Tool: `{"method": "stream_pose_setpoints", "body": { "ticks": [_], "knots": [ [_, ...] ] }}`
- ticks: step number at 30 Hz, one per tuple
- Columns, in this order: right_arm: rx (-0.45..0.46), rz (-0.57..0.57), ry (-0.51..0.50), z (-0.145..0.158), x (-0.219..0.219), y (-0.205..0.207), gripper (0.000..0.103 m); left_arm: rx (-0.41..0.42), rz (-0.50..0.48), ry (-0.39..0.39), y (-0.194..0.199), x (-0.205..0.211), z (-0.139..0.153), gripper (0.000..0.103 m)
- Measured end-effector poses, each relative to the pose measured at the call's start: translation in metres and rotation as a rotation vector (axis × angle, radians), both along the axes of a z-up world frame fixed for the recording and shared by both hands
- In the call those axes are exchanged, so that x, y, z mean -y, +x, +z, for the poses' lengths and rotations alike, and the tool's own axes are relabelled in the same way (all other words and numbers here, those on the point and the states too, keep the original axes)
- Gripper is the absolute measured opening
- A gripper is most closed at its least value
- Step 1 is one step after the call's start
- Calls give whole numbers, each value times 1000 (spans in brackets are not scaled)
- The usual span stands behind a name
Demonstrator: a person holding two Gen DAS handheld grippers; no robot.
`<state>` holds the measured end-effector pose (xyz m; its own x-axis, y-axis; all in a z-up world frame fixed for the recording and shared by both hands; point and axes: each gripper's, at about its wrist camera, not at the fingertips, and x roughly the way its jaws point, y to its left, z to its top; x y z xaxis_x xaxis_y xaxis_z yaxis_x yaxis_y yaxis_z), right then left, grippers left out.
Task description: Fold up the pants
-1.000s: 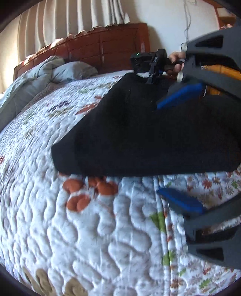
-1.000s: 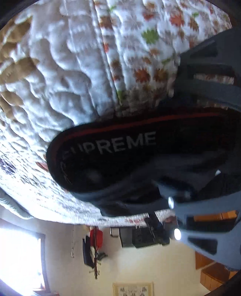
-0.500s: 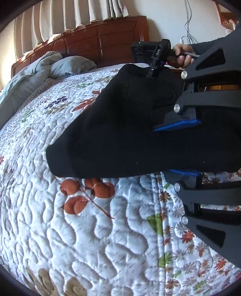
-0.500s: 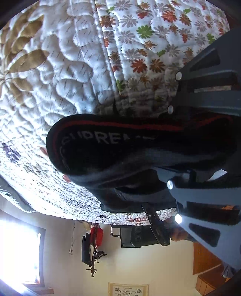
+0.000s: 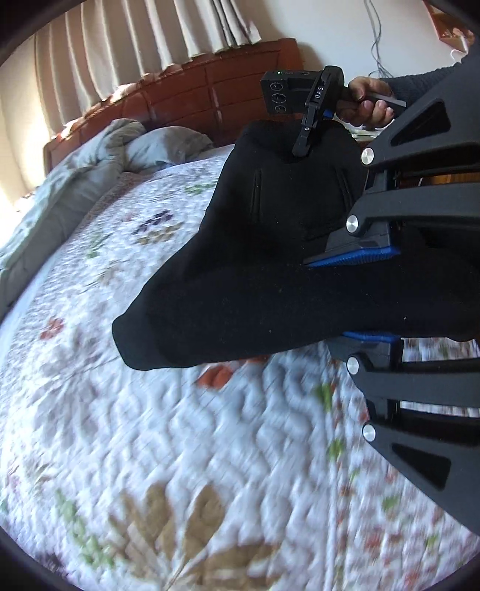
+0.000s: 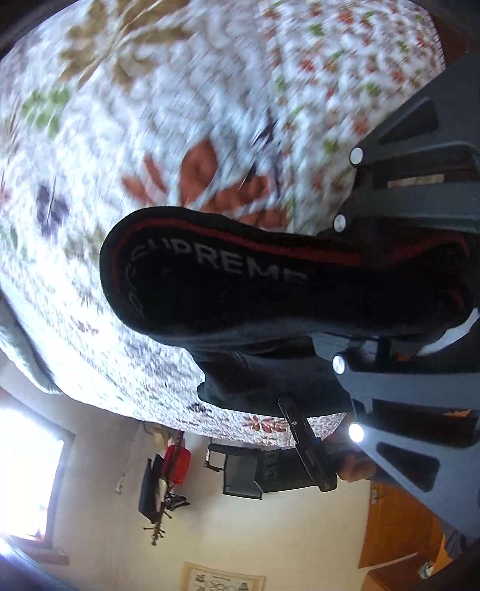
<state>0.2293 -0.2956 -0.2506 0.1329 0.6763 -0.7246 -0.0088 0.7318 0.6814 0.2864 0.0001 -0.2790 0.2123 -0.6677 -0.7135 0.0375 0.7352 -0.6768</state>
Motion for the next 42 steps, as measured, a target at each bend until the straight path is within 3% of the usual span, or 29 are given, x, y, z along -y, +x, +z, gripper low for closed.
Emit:
{"method": "stream_pose_setpoints", "body": {
  "ticks": [6,12,17,21,24,26,28,30,32,35,36,39,42],
  "knots": [
    [42,77,13,11,-80,63,27,49,78,50,32,-73,18,28],
    [63,143,41,0,-164,126,27,40,168,72,77,-155,17,28],
    [43,172,66,-22,-218,165,27,10,206,95,121,-215,1,28],
    [-17,168,69,-57,-244,189,27,-58,227,98,142,-245,-34,29],
    [-59,140,86,-78,-241,198,30,-78,228,78,145,-250,-55,36],
    [-74,137,93,-87,-234,201,38,-60,230,45,142,-253,-61,42],
    [-82,136,78,-93,-227,201,57,-52,246,16,135,-258,-65,47],
    [-84,118,95,-92,-215,202,57,-33,274,8,128,-262,-62,49],
    [-38,79,81,-77,-199,203,56,20,309,72,118,-267,-48,55],
    [53,0,85,-42,-179,206,40,149,347,190,98,-270,-12,56],
    [96,-9,141,-22,-178,210,35,198,355,204,90,-269,0,56],
    [151,32,208,6,-202,218,30,273,320,135,73,-251,15,56],
    [97,76,224,-5,-241,233,28,249,249,24,68,-228,0,56]
  ]
}}
